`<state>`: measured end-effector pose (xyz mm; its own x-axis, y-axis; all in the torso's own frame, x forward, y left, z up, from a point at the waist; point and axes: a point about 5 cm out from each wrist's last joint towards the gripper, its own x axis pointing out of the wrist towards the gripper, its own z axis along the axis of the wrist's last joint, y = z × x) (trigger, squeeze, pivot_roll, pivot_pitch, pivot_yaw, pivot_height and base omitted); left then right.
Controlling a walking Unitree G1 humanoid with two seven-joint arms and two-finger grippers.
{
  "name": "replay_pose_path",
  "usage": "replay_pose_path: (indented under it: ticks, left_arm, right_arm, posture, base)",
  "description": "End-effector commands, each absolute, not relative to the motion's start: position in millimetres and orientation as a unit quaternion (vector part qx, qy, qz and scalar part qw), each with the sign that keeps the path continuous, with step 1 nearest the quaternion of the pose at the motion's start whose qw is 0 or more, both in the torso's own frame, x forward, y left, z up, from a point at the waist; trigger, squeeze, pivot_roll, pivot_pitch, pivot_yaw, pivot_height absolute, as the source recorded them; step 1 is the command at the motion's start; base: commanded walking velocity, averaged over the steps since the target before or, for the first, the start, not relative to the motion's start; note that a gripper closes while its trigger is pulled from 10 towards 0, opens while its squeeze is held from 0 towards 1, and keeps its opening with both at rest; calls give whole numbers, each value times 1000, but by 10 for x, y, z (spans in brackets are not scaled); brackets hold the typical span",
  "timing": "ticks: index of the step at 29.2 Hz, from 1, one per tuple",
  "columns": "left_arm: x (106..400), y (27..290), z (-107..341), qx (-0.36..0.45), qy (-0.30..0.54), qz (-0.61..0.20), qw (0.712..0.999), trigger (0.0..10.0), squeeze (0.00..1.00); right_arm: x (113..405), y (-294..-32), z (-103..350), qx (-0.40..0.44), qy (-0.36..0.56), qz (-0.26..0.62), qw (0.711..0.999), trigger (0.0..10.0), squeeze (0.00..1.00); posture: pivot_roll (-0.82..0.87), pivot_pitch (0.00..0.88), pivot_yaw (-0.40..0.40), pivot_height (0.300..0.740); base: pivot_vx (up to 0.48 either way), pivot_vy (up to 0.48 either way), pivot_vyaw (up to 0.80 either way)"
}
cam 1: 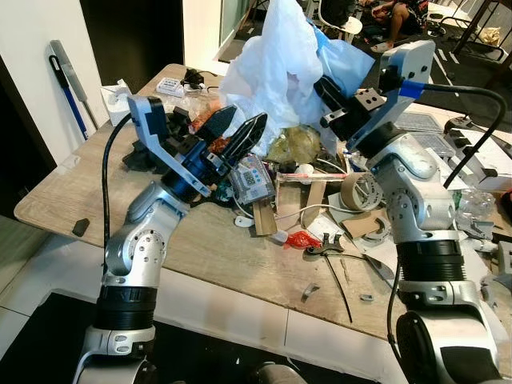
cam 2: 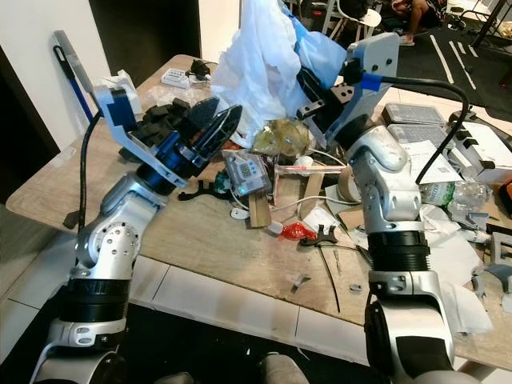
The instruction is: Picking trash to rubbish bin
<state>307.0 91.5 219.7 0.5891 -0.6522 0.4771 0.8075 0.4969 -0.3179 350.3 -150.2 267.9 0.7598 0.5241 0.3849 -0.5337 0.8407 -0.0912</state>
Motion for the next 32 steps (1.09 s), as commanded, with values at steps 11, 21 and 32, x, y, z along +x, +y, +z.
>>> replay_pose_path:
  ticks: [11,21,32]
  left_arm:
    - [3115,738,2051,-227,-87,-420,874,10000,0]
    - [3227,834,1959,-202,-73,-365,906,10000,0]
    - [3275,897,1947,-199,-82,-340,916,10000,0]
  right_arm:
    - [3459,-1439,2716,33,-204,300,931,0,0]
    - [3455,-1455,2779,54,-210,300,929,0,0]
    - [3454,-1462,2793,61,-209,299,929,0,0]
  posture:
    - [-48,0,-83,740]
    - [-49,0,-81,740]
    - [-49,0,-81,740]
  base:
    - [0,0,0]
    - [0,0,0]
    - [0,0,0]
